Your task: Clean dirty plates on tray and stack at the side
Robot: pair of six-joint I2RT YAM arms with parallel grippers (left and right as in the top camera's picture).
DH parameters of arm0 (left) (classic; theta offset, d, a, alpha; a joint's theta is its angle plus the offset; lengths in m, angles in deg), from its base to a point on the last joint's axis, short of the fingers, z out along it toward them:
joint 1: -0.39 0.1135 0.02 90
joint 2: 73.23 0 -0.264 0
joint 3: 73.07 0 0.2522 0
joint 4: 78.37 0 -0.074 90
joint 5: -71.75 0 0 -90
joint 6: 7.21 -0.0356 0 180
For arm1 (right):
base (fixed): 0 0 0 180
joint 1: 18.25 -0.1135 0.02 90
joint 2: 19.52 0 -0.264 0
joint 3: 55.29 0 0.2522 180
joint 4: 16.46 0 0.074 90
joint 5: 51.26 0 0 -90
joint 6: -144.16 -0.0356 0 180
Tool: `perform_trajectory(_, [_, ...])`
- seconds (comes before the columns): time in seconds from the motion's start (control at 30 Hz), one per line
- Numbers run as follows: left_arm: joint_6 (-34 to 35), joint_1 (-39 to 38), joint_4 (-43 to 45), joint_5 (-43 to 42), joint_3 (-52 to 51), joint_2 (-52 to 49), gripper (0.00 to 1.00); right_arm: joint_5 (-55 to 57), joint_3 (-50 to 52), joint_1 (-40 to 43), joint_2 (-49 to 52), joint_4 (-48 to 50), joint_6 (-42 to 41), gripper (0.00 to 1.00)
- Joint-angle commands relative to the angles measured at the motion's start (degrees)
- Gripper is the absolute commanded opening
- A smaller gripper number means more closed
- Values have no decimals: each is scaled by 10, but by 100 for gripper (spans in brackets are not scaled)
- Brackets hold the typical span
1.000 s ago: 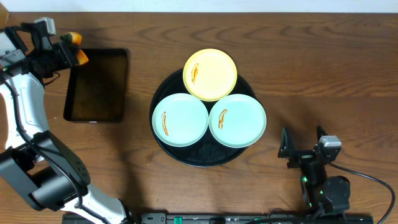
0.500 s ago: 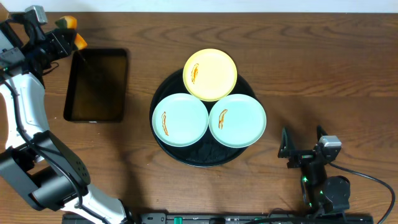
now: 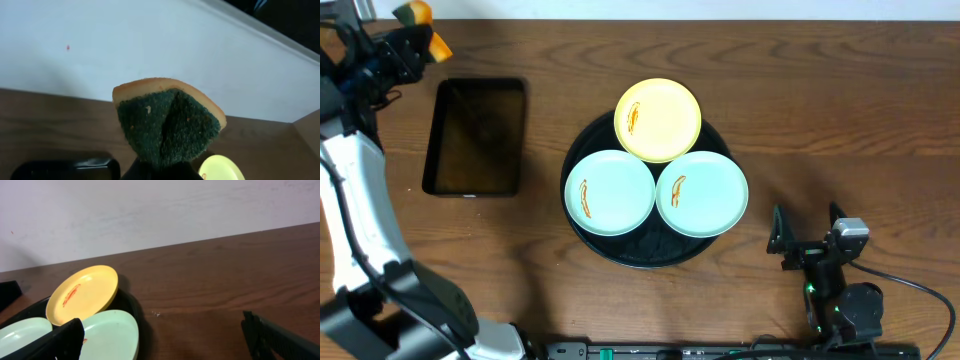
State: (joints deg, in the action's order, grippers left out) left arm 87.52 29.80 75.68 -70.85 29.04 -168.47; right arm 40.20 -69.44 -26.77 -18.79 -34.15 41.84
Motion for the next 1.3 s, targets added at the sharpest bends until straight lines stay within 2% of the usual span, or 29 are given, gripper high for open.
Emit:
perform_trajectory(0.0, [-2, -2, -36, 44, 0, 6, 7, 0, 1, 6, 0, -2, 8, 99])
perform_trajectory(0.13, [-40, -8, -122, 203, -2, -21, 7, 0, 1, 6, 0, -2, 8, 99])
perform_trajectory(0.23, [-58, -15, -153, 252, -15, -63, 7, 0, 1, 6, 0, -2, 8, 99])
perform_trajectory(0.37, [-51, -21, -173, 246, -33, -137, 7, 0, 1, 6, 0, -2, 8, 99])
perform_trajectory(0.5, [-49, -22, -191, 245, -32, -159, 7, 0, 1, 6, 0, -2, 8, 99])
perform_trajectory(0.97, [-41, -33, -156, 247, -11, 47, 7, 0, 1, 6, 0, -2, 8, 99])
perform_trajectory(1.1, [-52, -45, -149, 251, -30, 27, 7, 0, 1, 6, 0, -2, 8, 99])
perform_trajectory(1.27, [-51, -55, -123, 268, -69, -73, 7, 0, 1, 6, 0, -2, 8, 99])
